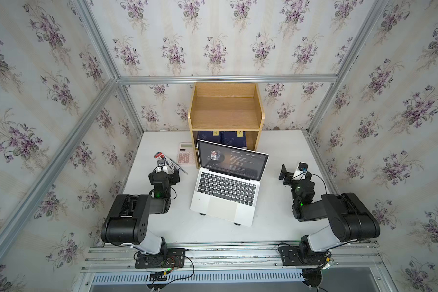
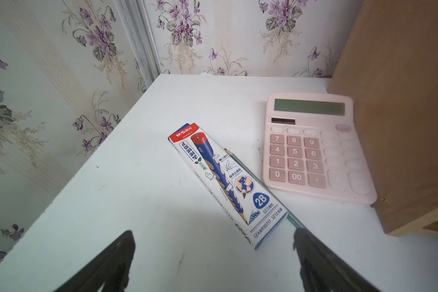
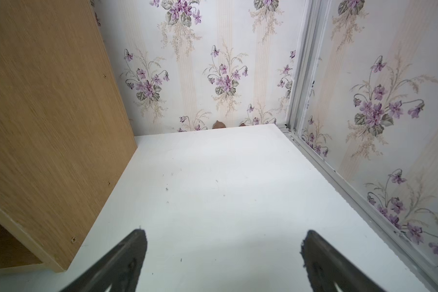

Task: Close the laptop lid and set it aside
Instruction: Close the lid of the laptop.

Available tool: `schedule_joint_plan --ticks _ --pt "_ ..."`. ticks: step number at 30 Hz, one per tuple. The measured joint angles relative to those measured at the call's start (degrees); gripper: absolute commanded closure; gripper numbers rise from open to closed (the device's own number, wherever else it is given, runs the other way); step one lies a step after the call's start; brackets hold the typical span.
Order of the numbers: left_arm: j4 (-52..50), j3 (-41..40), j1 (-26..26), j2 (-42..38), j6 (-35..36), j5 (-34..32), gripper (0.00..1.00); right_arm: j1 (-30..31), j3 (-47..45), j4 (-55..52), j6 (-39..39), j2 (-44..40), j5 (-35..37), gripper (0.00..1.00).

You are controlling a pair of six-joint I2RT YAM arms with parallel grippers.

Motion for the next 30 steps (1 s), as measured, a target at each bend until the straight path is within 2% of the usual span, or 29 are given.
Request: schedule_joint_plan --ticks 17,21,25,27,30 --pt "0.0 0.0 0.0 0.0 0.0 0.0 0.00 0.0 -0.5 0.3 0.0 -0.1 0.0 0.00" --pt "-1.9 0.0 0.0 -2.7 0.2 0.9 0.00 0.0 -3.5 0.7 0.0 -3.6 0.0 0.00" --pt "-12.9 2.9 0.0 -14.5 -2.4 -2.0 0.00 0.2 -6.2 -2.5 1.3 -14.7 1.3 0.00" --pt "-24.5 8.1 0.1 -21.2 -8.9 -4.5 0.00 0.2 -4.7 -9.9 4.4 -23.3 3.3 0.00" --pt "-40.8 16.3 0.6 -28.7 -16.9 -4.7 0.00 0.1 1.4 -24.9 9.6 -34.7 4.0 0.00"
